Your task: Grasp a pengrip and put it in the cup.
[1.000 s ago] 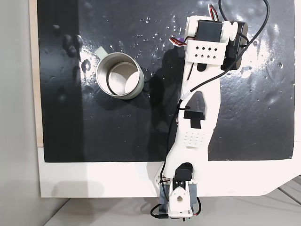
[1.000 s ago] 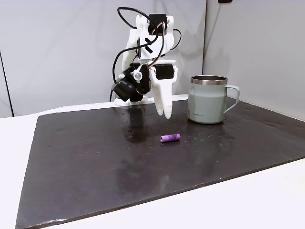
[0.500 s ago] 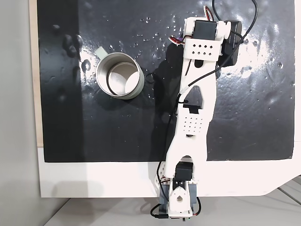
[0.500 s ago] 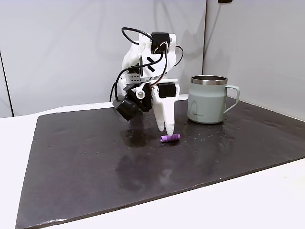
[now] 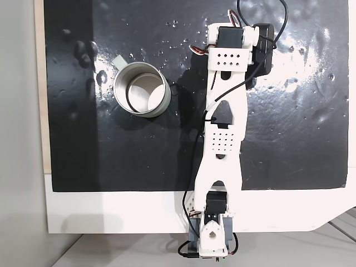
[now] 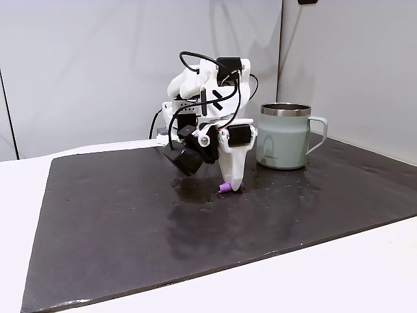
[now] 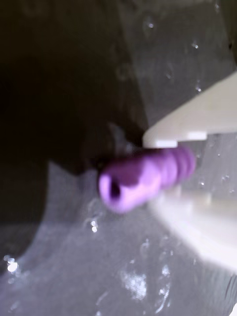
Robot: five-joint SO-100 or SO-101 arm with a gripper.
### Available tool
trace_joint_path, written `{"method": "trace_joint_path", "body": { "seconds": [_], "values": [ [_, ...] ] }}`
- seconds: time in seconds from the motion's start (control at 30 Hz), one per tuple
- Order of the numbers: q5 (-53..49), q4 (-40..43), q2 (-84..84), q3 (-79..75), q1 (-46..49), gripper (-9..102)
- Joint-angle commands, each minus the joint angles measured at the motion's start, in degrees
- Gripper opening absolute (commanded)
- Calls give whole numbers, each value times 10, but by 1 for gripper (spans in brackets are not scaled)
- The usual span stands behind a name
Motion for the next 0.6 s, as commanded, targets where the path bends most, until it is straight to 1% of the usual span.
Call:
{"method": "trace_joint_path", "body": {
  "seconds": [0.0,0.17,0.43,0.57],
  "values": [
    [-9,4,4,-25,2,0],
    [-11,5,55,8,15,0],
    [-35,6,279,127,39,0],
    [-50,6,373,146,65,0]
  ]
}}
